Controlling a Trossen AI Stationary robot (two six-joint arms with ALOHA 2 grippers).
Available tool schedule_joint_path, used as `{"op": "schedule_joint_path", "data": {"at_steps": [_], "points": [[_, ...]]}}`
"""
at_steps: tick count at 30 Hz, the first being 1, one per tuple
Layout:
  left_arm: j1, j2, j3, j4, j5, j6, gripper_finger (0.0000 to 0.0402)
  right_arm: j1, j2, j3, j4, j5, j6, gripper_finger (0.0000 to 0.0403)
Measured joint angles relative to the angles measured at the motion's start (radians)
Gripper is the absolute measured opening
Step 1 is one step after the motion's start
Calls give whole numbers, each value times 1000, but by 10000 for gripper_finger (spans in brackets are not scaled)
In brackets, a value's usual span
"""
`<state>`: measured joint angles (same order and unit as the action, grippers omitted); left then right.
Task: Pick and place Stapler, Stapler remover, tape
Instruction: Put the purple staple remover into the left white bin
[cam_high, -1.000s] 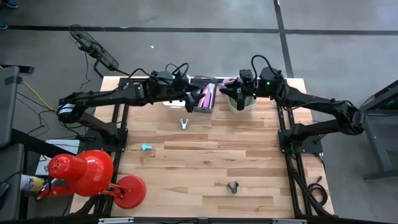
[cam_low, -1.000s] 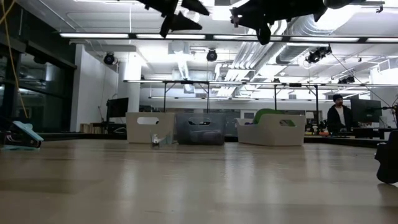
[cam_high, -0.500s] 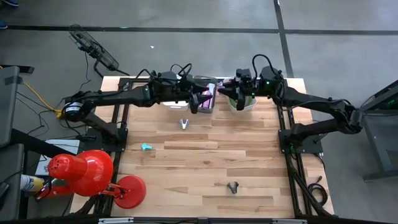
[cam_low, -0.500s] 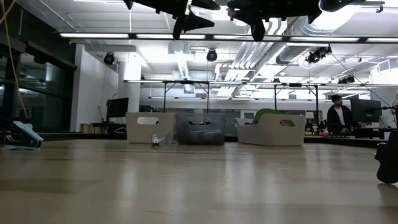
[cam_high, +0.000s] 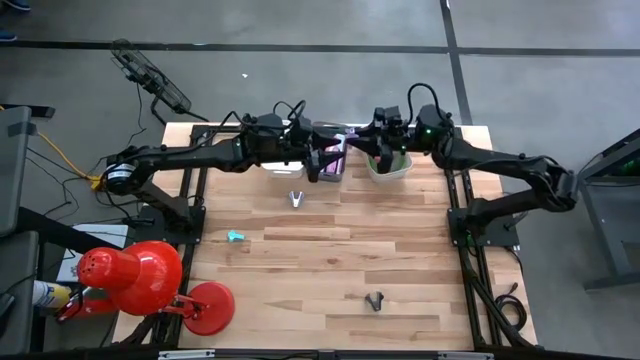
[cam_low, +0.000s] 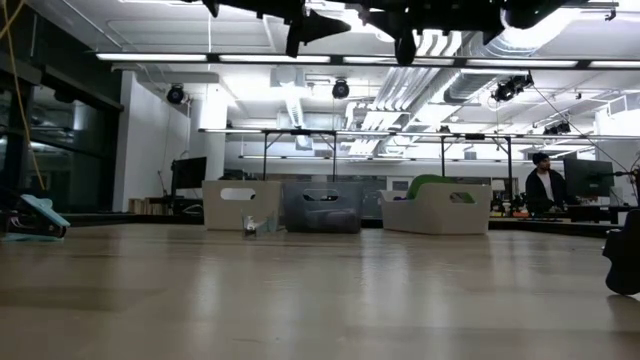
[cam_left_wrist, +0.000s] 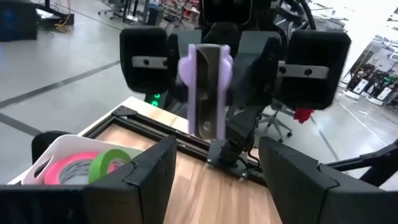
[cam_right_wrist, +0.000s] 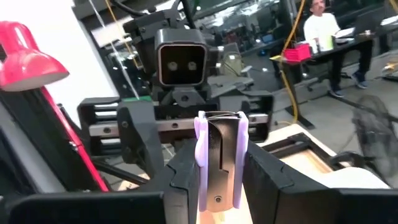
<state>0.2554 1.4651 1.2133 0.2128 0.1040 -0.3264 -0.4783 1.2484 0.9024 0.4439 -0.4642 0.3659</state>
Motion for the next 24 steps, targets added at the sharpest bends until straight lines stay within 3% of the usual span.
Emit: {"op": "schedule_joint_path", "data": {"at_steps": [9,24], "points": [[0,0,0,17,1,-19,224,5,55,0,112,-36,54,80],[0,0,0,17,-1,-23,224,19,62,0,133,-13,33,80]]}}
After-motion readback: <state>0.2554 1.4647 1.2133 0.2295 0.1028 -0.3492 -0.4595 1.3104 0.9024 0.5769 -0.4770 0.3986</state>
